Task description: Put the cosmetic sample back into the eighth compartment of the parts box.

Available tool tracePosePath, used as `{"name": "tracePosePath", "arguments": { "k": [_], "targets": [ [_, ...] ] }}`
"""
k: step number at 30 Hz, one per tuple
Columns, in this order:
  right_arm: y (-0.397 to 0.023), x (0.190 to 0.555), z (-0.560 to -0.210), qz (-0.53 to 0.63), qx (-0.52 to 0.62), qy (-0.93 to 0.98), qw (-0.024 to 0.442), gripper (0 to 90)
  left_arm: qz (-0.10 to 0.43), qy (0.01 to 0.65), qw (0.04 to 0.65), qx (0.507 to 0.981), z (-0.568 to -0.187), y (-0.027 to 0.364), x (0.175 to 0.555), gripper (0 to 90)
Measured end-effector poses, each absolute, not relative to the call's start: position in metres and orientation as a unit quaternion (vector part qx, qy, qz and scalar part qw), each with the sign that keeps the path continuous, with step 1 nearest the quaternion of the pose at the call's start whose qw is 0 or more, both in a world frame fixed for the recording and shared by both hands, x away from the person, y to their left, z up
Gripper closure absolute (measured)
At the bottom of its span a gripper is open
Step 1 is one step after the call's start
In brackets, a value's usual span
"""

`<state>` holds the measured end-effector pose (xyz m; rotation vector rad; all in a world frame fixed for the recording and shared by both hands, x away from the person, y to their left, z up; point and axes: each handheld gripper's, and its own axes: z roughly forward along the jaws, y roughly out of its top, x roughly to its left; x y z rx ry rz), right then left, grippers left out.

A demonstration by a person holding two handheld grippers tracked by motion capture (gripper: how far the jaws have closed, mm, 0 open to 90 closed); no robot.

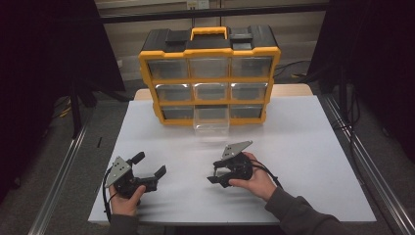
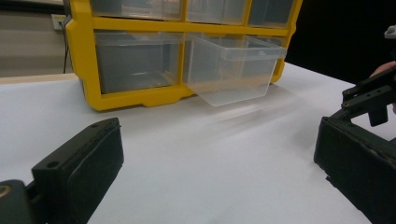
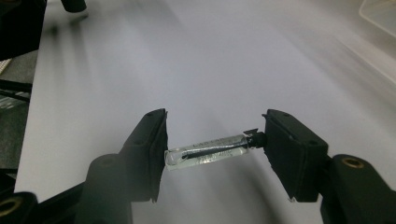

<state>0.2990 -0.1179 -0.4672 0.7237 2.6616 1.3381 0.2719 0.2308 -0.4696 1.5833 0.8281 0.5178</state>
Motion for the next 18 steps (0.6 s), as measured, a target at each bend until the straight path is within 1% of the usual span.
{"name": "tracePosePath", "arguments": {
  "k": [5,11,12,18],
  "targets": [
    [-0.121,0.302,-0.462,0.439,0.241,0.865,0.035,40.1,0.218,0.355,0.6,0.683,-0.47,0.23,0.271,1.4],
    [-0.123,0.306,-0.455,0.44,0.245,0.863,0.032,40.1,0.227,0.354,0.596,0.684,-0.469,0.231,0.272,1.4],
    [-0.123,0.306,-0.453,0.44,0.249,0.862,0.03,40.1,0.218,0.355,0.598,0.684,-0.47,0.231,0.272,1.4],
    [-0.125,0.31,-0.45,0.445,0.256,0.858,0.023,40.1,0.225,0.355,0.596,0.684,-0.47,0.231,0.273,1.4]
  ]
}}
